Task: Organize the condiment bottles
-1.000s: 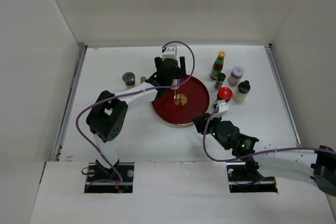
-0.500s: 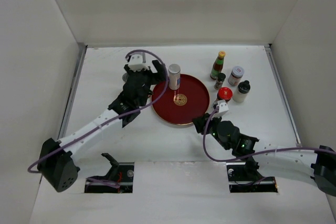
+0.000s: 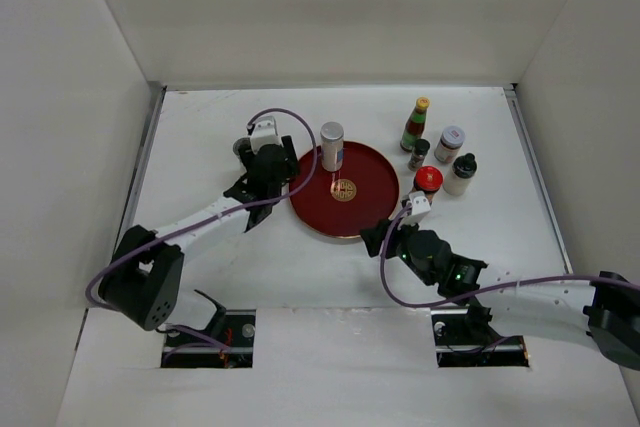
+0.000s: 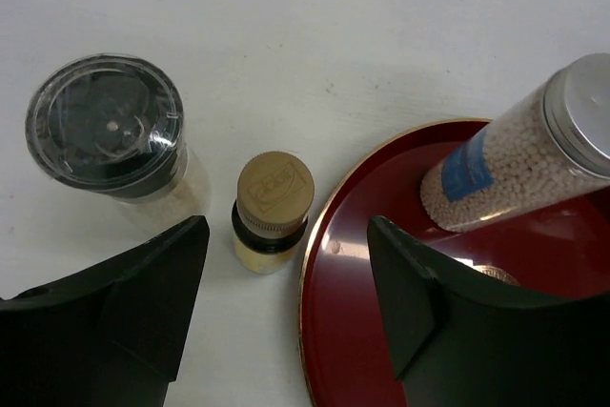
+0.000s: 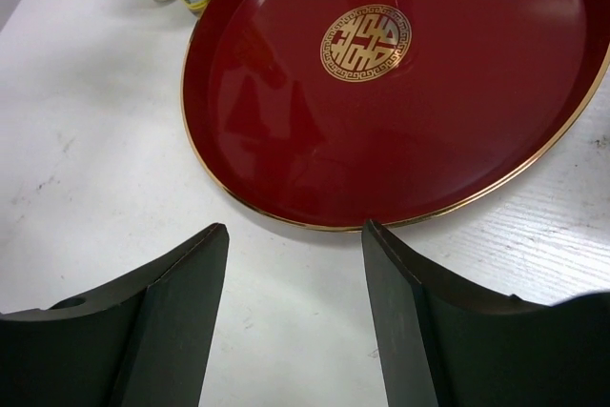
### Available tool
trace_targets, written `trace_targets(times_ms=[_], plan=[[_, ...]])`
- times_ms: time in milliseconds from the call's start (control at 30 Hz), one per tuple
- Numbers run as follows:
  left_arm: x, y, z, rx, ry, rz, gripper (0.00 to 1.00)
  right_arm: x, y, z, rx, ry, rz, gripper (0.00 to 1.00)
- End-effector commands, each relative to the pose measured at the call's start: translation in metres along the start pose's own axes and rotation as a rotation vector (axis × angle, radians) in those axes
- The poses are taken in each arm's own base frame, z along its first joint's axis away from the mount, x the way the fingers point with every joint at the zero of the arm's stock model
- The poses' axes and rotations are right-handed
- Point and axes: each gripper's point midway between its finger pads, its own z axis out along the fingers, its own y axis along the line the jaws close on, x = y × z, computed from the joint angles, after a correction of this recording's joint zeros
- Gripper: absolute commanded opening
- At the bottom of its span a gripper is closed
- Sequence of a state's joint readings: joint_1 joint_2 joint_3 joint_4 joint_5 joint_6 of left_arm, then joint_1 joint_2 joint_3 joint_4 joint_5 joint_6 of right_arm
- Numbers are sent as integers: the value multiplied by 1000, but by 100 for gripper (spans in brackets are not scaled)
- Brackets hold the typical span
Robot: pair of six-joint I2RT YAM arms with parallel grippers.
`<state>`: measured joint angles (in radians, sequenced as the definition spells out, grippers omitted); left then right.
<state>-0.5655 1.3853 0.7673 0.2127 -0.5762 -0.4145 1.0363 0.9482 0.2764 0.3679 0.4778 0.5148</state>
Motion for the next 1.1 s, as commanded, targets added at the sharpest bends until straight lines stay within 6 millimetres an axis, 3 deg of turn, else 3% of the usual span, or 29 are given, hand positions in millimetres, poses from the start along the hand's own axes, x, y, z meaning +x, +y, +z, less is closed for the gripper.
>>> trace_targets(times_ms=[0,233,467,600,833,967,1067], plan=[[-39,-7,11,7,-78,-60,64,-13,14,-1,-52,-45,26,65],[-34,-4,26,-16,-63,-50,55,-13,14,-1,-56,-45,28,65],[-34,-5,33,-19,-59,-49,29,-13,14,-2,-58,-48,31,65],[-55,-9,13,0,-114,-66,20,-13,14,-1,-55,-45,27,64],[-109,-33,-40,73,-249,-67,19,-13,14,-1,-54,-46,25,64],[-108,-60,-48,137,-245,-51,19,-11,13,-1,-54,-45,32,64],[-95,-82,-40,170,-225,-35,19,-13,14,-2,-58,-52,34,64]])
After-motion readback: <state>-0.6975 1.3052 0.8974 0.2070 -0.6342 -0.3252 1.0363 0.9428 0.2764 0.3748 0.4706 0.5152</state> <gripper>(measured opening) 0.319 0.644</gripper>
